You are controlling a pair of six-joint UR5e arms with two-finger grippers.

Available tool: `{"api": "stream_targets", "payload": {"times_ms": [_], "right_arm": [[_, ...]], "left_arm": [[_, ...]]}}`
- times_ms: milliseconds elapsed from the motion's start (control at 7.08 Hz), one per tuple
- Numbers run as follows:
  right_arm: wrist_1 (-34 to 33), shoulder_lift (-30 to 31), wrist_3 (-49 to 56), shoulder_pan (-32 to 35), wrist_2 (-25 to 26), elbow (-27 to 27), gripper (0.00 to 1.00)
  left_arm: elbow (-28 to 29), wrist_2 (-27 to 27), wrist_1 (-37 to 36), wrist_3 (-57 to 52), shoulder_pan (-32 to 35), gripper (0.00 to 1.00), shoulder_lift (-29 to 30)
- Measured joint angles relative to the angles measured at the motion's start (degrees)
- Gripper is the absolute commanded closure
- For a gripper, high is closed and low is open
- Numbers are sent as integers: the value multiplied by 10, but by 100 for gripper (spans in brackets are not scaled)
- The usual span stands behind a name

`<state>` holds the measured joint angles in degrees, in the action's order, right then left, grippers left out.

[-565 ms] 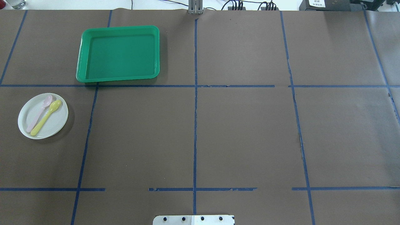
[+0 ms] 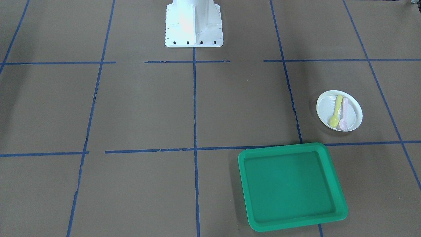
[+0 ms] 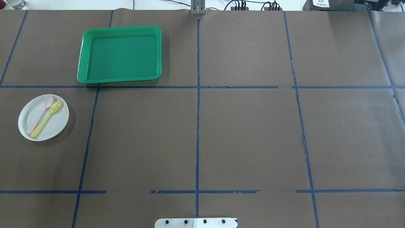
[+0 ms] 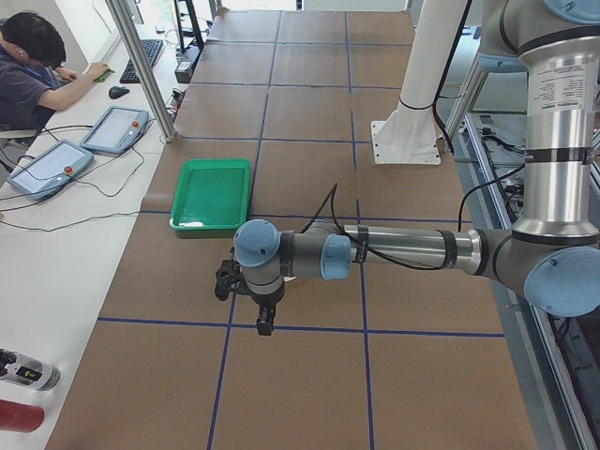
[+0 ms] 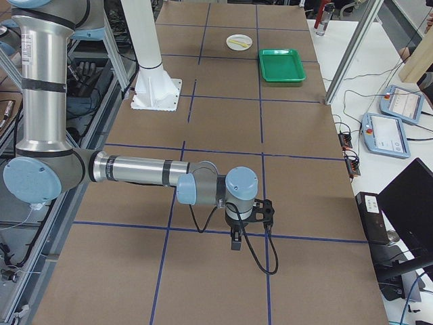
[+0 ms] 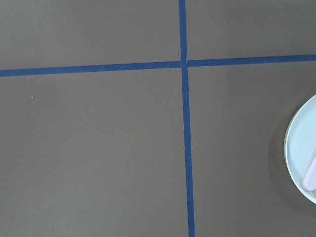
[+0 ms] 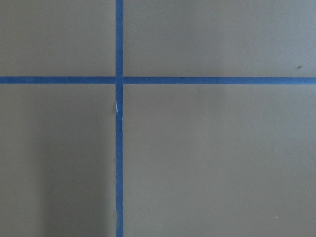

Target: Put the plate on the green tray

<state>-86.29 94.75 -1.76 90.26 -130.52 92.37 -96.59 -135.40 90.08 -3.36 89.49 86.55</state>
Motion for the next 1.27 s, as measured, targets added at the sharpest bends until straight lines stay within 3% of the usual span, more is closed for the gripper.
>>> {"api": "stream_targets", "payload": {"times_ms": [282,565,988,1271], "right_arm": [[0,0,0,0,0,0,0],[0,0,0,0,0,0,0],[0,0,0,0,0,0,0],[0,0,0,0,0,0,0]], "left_arm": [[-5,3,25,34,-25,0,31],[-9,3,54,127,-93,0,57],[61,29,230,290,-202,0,58],[124,57,312,324,-243,0,62]]}}
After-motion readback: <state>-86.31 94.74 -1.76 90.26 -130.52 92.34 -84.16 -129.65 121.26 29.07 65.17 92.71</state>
